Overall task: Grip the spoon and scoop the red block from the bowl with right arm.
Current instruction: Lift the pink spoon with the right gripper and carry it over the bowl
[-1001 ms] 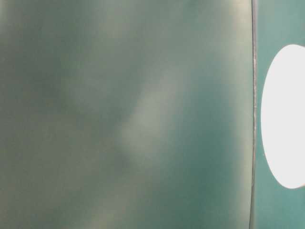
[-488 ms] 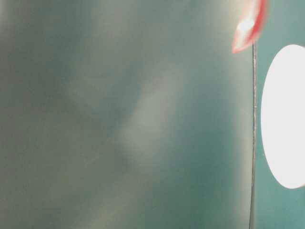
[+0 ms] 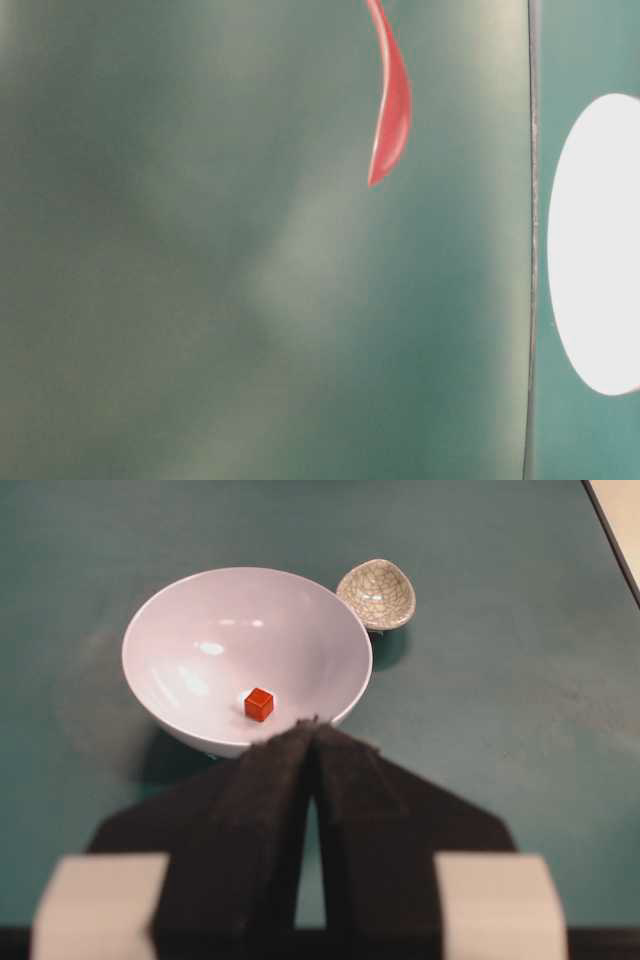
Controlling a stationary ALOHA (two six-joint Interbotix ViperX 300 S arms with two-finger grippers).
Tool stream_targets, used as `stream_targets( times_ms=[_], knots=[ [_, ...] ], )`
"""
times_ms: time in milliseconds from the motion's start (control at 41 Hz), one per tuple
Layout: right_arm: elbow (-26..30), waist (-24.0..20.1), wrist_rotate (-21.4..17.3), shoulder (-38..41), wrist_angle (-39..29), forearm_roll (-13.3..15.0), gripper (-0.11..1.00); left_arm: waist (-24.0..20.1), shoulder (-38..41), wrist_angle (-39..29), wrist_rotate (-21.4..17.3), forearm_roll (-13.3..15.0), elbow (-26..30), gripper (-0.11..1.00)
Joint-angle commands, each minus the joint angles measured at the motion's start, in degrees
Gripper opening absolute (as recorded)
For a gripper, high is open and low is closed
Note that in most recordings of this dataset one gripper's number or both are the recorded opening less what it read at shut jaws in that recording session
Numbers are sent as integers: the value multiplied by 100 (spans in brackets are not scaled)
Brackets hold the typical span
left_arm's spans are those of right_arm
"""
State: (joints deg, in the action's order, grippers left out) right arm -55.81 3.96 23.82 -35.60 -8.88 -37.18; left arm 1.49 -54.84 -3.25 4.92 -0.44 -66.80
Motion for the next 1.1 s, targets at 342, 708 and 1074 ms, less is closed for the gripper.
stream_targets(
  times_ms=[342,708,1074],
  knots=[
    [1195,782,-53,729,-1257,9,23,-9,35,-299,-9,-26,70,0],
    [2127,896,-202,1714,-2312,9,23,-18,35,-299,-18,-18,70,0],
    [3023,923,-1600,2514,-3463,1063,23,-18,35,-299,-26,-26,70,0]
  ],
)
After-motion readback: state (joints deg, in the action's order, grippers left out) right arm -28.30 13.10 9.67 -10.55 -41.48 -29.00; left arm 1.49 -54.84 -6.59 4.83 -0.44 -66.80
